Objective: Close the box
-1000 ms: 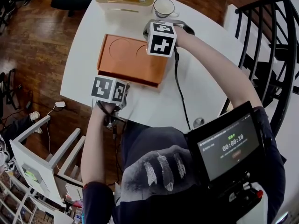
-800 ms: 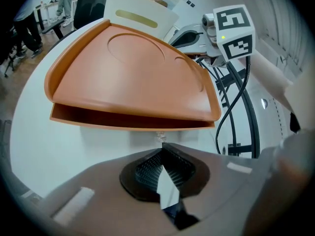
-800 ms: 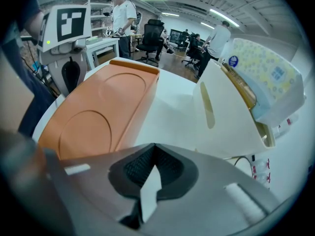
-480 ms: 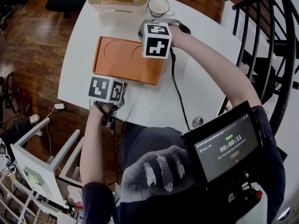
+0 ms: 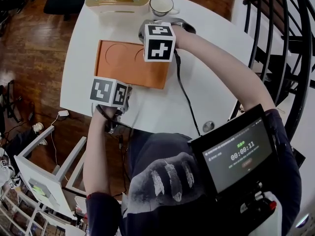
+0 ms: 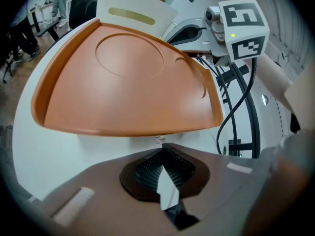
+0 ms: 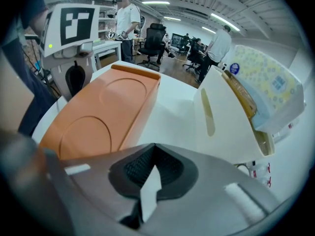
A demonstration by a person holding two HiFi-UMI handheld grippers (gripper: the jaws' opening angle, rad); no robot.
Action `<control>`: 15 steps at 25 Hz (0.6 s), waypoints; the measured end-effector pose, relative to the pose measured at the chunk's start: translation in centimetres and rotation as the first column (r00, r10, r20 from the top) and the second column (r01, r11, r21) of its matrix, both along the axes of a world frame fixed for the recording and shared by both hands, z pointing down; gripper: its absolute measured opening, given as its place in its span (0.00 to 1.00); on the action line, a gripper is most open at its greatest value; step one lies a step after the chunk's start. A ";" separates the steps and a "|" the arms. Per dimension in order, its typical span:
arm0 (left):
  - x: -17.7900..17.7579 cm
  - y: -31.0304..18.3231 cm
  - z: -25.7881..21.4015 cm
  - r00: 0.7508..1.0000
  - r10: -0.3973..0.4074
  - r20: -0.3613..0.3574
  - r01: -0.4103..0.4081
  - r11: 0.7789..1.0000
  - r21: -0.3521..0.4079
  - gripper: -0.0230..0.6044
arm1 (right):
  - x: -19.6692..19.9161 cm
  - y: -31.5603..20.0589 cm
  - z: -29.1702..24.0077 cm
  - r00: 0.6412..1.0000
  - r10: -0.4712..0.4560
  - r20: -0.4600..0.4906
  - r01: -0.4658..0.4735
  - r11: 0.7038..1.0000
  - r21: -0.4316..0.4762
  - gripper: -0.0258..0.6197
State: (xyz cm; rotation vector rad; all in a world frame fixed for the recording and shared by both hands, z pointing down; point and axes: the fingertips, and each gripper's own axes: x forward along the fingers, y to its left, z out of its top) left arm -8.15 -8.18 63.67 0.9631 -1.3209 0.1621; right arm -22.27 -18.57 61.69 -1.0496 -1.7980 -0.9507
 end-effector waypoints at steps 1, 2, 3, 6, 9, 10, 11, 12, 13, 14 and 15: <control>0.0 -0.1 0.0 1.000 0.007 -0.007 -0.007 1.000 -0.004 0.06 | -0.1 0.0 -0.1 1.000 0.000 0.000 0.000 1.000 -0.001 0.04; 0.0 -0.2 0.0 1.000 0.014 -0.009 -0.014 1.000 -0.008 0.06 | -0.1 -0.1 -0.1 1.000 -0.002 -0.002 0.002 1.000 0.004 0.04; 0.0 -0.3 -0.1 1.000 0.021 -0.010 -0.022 1.000 -0.012 0.06 | -0.2 -0.2 -0.1 1.000 -0.005 -0.005 0.005 1.000 0.013 0.04; 0.4 -0.4 -0.6 0.999 0.039 -0.012 -0.039 0.999 -0.006 0.06 | 0.0 -0.7 0.1 1.000 -0.011 -0.003 0.011 0.998 0.064 0.04; 0.4 0.0 -1.6 0.999 0.038 -0.007 -0.038 0.999 0.009 0.06 | 0.2 -1.1 -0.3 1.000 0.016 -0.009 -0.015 0.998 0.064 0.04; 0.3 0.3 -1.8 0.999 0.034 0.003 -0.034 0.999 0.007 0.06 | 0.3 -1.2 -0.6 1.000 0.027 -0.010 -0.026 0.998 0.057 0.04; 0.3 0.6 -2.0 0.999 0.030 0.014 -0.031 1.000 0.003 0.06 | 0.4 -1.4 -0.9 0.999 0.033 -0.007 -0.032 0.998 0.054 0.04; 0.3 1.0 -2.2 0.999 0.025 0.023 -0.025 1.000 0.000 0.06 | 0.5 -1.6 -1.3 0.999 0.034 0.003 -0.034 0.998 0.053 0.04; 0.4 1.4 -2.3 0.999 0.019 0.030 -0.019 1.000 -0.002 0.06 | 0.5 -1.7 -1.7 0.999 0.035 0.015 -0.035 0.998 0.052 0.04; 0.7 1.7 -2.4 0.999 0.014 0.033 -0.014 1.000 -0.003 0.06 | 0.6 -1.9 -2.1 0.999 0.036 0.023 -0.037 0.998 0.051 0.04; 1.0 2.1 -2.5 0.999 0.011 0.036 -0.011 1.000 -0.004 0.06 | 0.9 -2.1 -2.6 0.999 0.039 0.026 -0.040 0.998 0.050 0.04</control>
